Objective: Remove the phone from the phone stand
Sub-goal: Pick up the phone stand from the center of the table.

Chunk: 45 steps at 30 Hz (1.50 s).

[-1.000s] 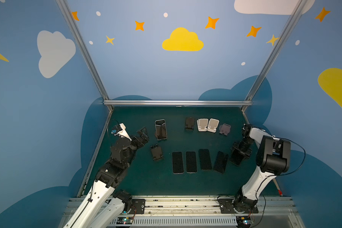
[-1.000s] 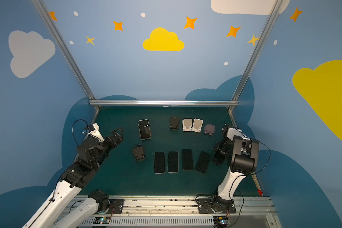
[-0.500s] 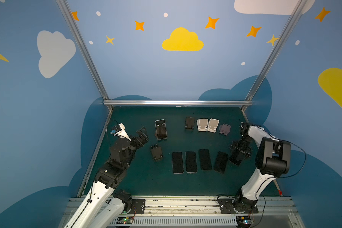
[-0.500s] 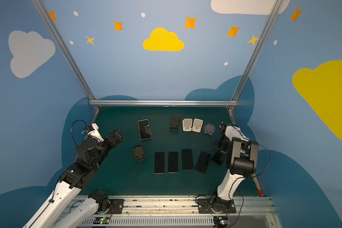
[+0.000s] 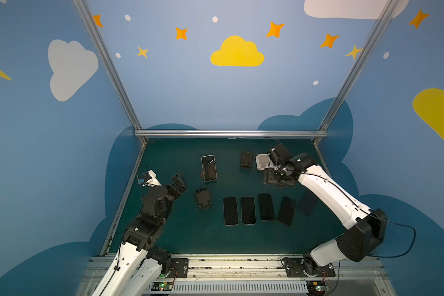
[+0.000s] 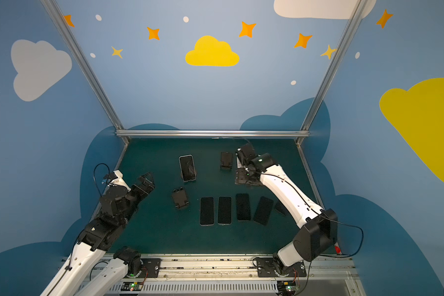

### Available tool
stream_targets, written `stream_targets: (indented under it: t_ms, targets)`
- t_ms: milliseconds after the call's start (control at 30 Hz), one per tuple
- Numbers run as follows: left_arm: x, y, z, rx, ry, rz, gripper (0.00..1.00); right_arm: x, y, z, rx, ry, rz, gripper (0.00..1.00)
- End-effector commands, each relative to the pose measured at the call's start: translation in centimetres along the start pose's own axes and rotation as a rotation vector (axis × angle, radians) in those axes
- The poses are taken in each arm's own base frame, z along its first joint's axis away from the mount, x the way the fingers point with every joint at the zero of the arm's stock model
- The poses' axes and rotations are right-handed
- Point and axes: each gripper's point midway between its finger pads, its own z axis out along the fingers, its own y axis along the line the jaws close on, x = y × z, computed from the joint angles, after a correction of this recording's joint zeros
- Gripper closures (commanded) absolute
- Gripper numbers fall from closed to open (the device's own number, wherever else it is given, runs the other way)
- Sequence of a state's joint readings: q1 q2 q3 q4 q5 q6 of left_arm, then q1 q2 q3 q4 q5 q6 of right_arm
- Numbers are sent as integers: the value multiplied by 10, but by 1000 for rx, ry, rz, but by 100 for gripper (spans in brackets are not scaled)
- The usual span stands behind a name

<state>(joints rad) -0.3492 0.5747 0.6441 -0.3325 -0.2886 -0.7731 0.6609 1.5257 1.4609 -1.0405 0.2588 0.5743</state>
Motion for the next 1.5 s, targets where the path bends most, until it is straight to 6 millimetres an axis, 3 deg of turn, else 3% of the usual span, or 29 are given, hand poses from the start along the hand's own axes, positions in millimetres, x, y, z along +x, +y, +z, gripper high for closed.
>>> stream_targets:
  t_ms: [0, 133, 200, 333, 533, 733, 833, 900, 1133, 1267, 1467]
  targets:
    - [15, 38, -7, -107, 14, -77, 0, 7, 76, -5, -92, -70, -71, 14]
    - [1, 49, -29, -121, -51, -32, 0, 37, 172, 0, -160, -105, -217, 14]
    - [-10, 53, -42, -137, -94, -15, 0, 52, 207, 10, -181, -102, -284, 14]
    - [-17, 61, -58, -142, -129, 10, 0, 74, 253, 30, -222, -57, -314, 13]
    - [-25, 54, -64, -121, -146, 50, 0, 80, 296, 60, -290, -13, -373, 11]
    - [-21, 56, -62, -122, -135, 66, 0, 71, 292, 100, -207, -3, -331, 11]
    - [-19, 56, -61, -118, -130, 67, 0, 65, 287, 111, -192, 0, -299, 11]
    - [-18, 57, -60, -119, -127, 70, 0, 63, 290, 113, -204, -5, -308, 17]
    - [-19, 55, -59, -112, -132, 78, 0, 60, 292, 107, -192, -29, -344, 42]
    - [-19, 52, -56, -108, -129, 87, 0, 56, 292, 92, -193, -56, -355, 43]
    - [-19, 52, -56, -107, -128, 88, 0, 45, 288, 51, -217, -114, -389, 42]
